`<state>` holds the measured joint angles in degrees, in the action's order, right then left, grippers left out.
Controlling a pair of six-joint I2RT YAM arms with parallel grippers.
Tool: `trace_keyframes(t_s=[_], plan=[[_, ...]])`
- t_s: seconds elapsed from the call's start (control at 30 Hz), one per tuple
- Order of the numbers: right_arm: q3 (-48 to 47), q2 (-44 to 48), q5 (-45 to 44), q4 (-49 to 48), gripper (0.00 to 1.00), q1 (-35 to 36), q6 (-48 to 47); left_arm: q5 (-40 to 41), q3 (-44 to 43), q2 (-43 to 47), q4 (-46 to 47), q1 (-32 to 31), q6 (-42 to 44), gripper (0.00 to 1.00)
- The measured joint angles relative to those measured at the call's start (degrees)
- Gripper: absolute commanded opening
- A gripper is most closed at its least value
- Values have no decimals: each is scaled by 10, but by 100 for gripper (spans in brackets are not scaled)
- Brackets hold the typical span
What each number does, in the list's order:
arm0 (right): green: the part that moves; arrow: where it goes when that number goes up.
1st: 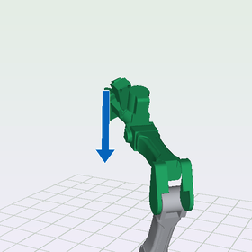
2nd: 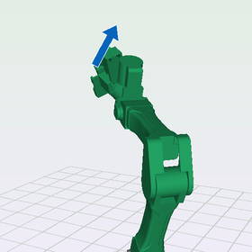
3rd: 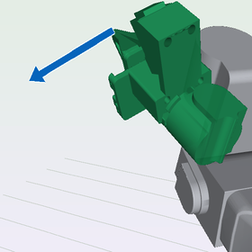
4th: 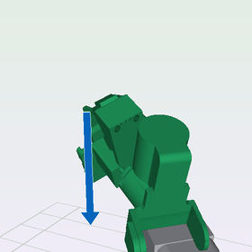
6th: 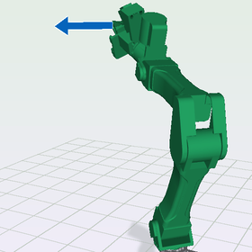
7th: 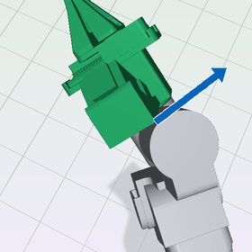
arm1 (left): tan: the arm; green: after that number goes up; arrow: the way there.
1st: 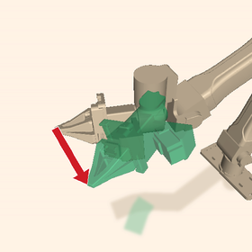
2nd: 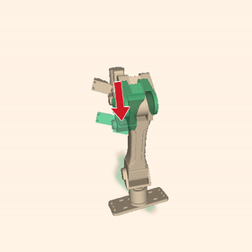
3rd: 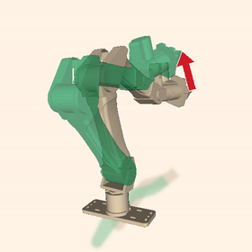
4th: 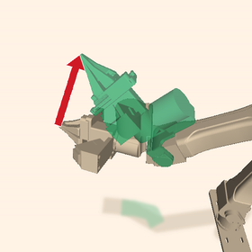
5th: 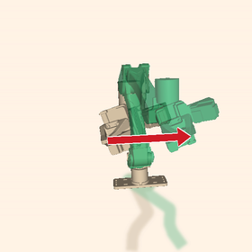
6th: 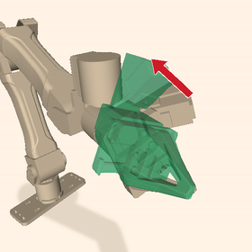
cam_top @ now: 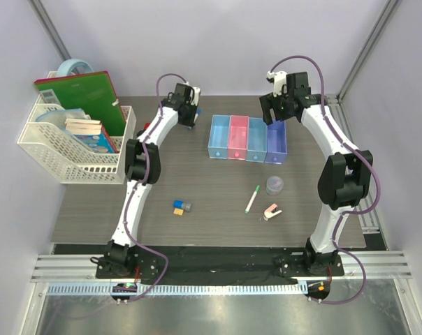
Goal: Sort the stationery into containers
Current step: Move the pen to the center of the board, then pick up the pen from the center of the board.
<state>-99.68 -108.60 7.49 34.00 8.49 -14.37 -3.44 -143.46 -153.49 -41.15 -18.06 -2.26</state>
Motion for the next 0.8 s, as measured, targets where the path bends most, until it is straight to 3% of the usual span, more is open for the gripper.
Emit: trace_keyframes(t_s=[0.23, 0.5, 0.8], plan=[[-1, 0, 2, 3, 84, 0, 0, -1, 2, 1, 1, 0, 0, 0], [24, 8, -4, -15, 84, 0, 5, -22, 104, 66, 1, 1, -5, 0], [102, 11, -78, -65, 84, 0, 15, -60, 156, 138, -19, 4, -25, 0]])
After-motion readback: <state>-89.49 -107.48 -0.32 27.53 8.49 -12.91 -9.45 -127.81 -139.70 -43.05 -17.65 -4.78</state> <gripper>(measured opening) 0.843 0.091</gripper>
